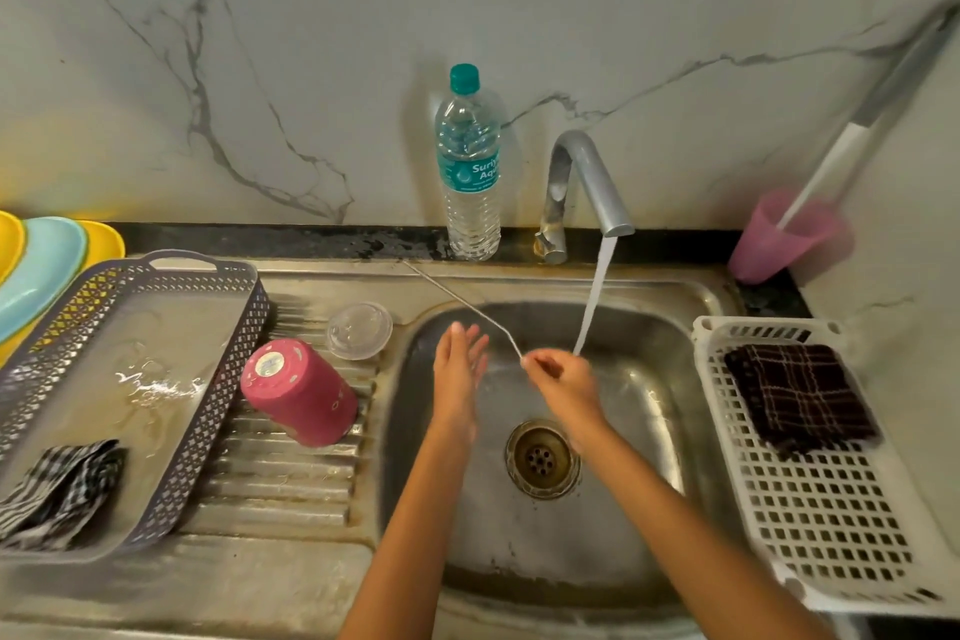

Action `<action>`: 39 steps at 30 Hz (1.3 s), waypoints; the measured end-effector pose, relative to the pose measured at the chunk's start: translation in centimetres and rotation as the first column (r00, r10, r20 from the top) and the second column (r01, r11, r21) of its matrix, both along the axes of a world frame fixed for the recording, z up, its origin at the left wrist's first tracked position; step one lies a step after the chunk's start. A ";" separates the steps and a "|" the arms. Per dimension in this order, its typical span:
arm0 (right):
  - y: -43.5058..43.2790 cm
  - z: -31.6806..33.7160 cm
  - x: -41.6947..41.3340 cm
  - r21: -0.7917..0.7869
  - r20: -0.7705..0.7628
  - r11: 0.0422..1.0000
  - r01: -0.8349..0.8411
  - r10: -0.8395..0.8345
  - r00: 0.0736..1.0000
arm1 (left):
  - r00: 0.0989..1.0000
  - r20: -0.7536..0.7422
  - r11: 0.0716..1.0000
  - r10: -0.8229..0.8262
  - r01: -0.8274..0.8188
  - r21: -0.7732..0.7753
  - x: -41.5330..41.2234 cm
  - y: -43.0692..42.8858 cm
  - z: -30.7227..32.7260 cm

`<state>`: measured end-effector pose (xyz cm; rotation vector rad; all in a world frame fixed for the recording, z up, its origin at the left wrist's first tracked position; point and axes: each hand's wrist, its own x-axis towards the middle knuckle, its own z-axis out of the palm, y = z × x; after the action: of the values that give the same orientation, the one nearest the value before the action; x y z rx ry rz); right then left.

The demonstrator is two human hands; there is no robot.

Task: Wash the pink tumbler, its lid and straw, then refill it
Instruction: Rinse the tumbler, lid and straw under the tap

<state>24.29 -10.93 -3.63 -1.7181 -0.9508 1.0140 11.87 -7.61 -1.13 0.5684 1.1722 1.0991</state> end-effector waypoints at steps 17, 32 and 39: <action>-2.1 2.3 6.4 0.229 0.194 0.973 0.034 -0.080 0.978 | 0.780 -0.546 0.844 -0.307 0.488 0.222 8.9 -0.7 -2.7; -0.5 4.4 6.4 0.233 0.042 0.972 0.018 -0.028 0.999 | 0.749 -0.550 0.823 -0.369 0.538 0.182 7.9 -2.2 -4.5; 0.5 4.4 8.4 0.174 -0.162 0.945 0.278 -0.251 0.954 | 0.752 -0.450 0.821 -0.482 0.567 0.070 4.2 -2.9 -5.8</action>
<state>32.72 -10.40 0.81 -1.5417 -0.6841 0.8210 16.05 -10.55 -6.96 1.2640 1.1537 0.6120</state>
